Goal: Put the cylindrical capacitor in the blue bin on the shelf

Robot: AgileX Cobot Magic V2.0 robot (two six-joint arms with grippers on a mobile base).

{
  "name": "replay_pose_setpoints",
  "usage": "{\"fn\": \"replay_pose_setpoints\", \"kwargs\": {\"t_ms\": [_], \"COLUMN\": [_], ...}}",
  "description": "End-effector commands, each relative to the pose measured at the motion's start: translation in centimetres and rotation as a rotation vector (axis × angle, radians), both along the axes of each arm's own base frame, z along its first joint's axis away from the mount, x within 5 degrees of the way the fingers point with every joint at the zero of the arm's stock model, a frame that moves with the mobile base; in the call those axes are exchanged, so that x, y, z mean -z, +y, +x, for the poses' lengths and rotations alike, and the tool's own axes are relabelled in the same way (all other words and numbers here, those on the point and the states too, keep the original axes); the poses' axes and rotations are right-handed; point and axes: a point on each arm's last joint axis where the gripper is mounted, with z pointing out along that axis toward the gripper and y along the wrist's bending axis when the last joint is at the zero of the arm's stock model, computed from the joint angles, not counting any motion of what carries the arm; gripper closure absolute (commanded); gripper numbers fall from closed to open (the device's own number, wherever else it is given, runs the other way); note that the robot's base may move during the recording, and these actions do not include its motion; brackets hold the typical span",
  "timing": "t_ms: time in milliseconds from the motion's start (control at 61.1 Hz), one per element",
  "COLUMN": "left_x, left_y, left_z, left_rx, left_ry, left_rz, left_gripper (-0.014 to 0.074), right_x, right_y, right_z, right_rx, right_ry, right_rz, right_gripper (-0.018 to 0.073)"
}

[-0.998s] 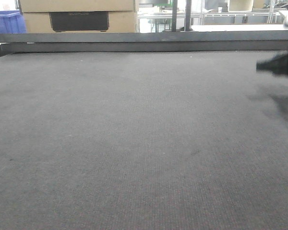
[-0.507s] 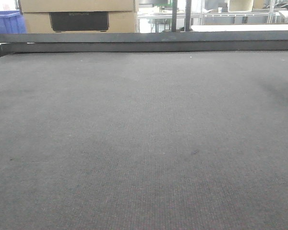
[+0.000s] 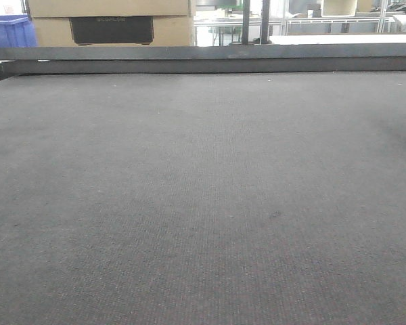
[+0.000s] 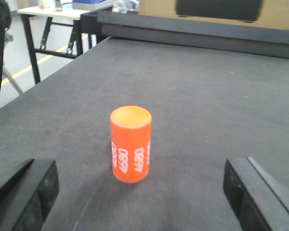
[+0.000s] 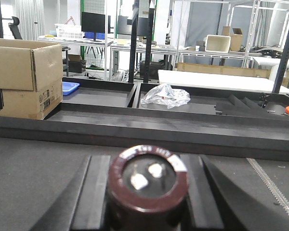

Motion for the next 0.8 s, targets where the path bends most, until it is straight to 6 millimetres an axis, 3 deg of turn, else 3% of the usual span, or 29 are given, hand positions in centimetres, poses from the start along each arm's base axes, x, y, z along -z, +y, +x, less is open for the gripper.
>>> {"fn": "replay_pose_setpoints", "kwargs": {"t_ms": [0, 327, 557, 786], "left_x": [0.4, 3.6, 5.3, 6.4], "left_y": [0.0, 0.1, 0.2, 2.1], "left_z": [2.1, 8.4, 11.2, 13.5], "left_rx": [-0.030, -0.080, -0.114, -0.163], "left_ry": [-0.020, 0.033, 0.046, 0.044], "left_rz": [-0.024, -0.053, -0.070, -0.076], "left_gripper": [-0.0006, -0.0006, -0.0006, -0.0006], "right_x": [-0.6, -0.4, -0.1, 0.0], "right_y": [0.0, 0.0, 0.1, 0.1], "right_z": [-0.4, -0.3, -0.3, -0.3], "right_rx": [-0.001, -0.002, -0.004, -0.005], "right_ry": [-0.024, -0.012, 0.023, 0.033], "right_rz": [-0.004, -0.004, -0.003, -0.003], "right_gripper": [0.0691, 0.0691, 0.0691, 0.0691]}}
